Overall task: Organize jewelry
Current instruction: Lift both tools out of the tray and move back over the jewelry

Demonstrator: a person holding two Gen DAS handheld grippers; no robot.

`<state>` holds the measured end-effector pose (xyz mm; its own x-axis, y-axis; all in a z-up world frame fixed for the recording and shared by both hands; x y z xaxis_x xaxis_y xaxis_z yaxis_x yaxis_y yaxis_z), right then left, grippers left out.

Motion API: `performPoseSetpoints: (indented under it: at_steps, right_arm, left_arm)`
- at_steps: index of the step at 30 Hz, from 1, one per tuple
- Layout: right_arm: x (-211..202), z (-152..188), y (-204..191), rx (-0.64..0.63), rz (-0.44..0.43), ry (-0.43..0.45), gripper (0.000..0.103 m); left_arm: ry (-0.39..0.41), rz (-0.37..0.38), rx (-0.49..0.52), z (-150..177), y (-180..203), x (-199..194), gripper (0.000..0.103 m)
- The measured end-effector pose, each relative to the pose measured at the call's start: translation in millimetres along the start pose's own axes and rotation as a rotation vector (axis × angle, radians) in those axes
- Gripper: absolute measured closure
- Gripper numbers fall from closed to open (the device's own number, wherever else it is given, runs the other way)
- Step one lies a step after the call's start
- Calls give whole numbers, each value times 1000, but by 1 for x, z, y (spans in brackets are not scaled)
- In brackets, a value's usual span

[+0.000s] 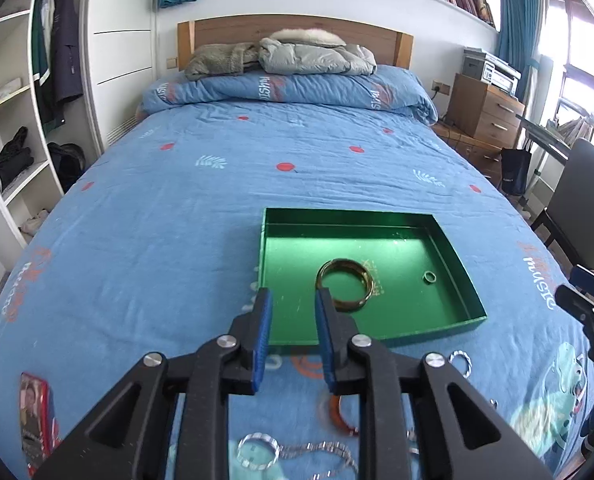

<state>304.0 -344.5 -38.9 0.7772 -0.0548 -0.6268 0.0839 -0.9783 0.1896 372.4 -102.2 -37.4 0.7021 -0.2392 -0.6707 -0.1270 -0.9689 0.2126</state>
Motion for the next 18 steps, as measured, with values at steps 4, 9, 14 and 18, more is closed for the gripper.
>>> performPoseSetpoints:
  at_steps: [4, 9, 14, 18]
  right_arm:
    - [-44, 16, -7, 5, -10, 33, 47]
    - [-89, 39, -13, 34, -18, 69, 47]
    - [-125, 58, -20, 45, -23, 95, 47]
    - [-150, 71, -28, 44, -28, 125, 47]
  left_arm:
    - [-4, -11, -46, 13, -24, -31, 78]
    - [9, -40, -52, 32, -45, -66, 78]
    - [22, -54, -57, 53, -57, -103, 77]
    - [35, -61, -61, 70, -63, -128, 77]
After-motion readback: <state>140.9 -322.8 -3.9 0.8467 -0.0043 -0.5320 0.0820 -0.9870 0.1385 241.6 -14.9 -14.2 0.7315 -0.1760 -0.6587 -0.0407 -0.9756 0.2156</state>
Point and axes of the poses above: each gripper's, at about its wrist camera, not at the fingertips, and x roughly the way its jaws point, y to its right, z to its underside, the point moved 5 cm from there along x, roughly the way its jaws point, and after that the axes turned 12 degrees about -x, right-handed, at the moved point
